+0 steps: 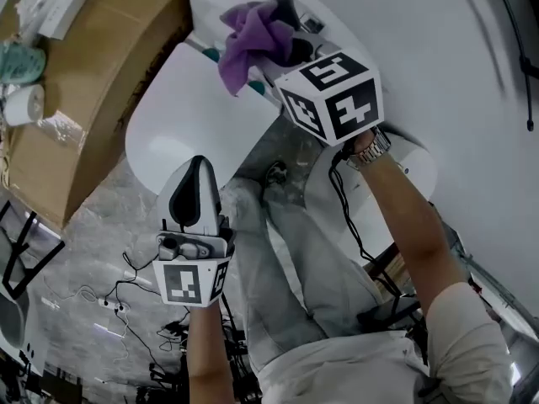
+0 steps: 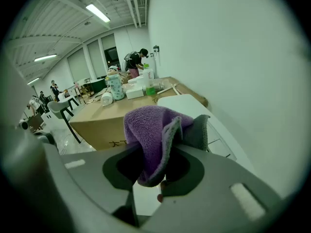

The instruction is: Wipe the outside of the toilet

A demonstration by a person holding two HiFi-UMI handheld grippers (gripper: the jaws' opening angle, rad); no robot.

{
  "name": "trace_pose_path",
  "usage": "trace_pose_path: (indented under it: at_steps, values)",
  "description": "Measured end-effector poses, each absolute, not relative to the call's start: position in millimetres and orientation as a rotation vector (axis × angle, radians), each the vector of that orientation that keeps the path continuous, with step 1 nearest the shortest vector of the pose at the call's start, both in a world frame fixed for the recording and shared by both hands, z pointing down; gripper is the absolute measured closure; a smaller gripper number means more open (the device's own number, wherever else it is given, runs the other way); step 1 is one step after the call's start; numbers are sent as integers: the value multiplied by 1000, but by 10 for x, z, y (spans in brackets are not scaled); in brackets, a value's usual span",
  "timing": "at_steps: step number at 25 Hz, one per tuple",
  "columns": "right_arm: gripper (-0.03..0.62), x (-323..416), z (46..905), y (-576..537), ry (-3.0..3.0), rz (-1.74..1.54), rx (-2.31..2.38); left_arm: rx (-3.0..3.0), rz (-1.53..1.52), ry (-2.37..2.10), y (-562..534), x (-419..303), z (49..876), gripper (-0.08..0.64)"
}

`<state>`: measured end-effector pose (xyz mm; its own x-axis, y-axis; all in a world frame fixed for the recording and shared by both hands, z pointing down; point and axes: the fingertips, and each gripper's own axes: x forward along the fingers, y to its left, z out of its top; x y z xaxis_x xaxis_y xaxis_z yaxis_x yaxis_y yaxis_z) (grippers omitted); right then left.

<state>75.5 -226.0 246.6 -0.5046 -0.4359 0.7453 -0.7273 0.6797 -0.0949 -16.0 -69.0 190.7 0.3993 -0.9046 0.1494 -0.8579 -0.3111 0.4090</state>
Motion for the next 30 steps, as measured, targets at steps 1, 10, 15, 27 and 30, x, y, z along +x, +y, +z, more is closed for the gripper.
trace_pose_path:
  at_steps: [1, 10, 15, 27, 30]
  values:
    - [494, 790, 2465, -2232, -2177, 524, 892, 2243, -150, -1504, -697, -112, 1913, 554]
    - [495, 1305, 2451, -1858, -2185, 526, 902, 2286, -150, -1449, -598, 524, 1843, 554]
    - [495, 1566, 2450, -1688, -2210, 638, 894, 2288, -134, -1434, -498, 802, 1791, 554]
    - [497, 2360, 2389, -1647, -2234, 807, 1023, 2339, -106, -1368, -465, 1428, 1696, 554]
    - [497, 2532, 2380, -1658, -2231, 809, 1047, 2349, -99, -1354, -451, 1584, 1679, 554]
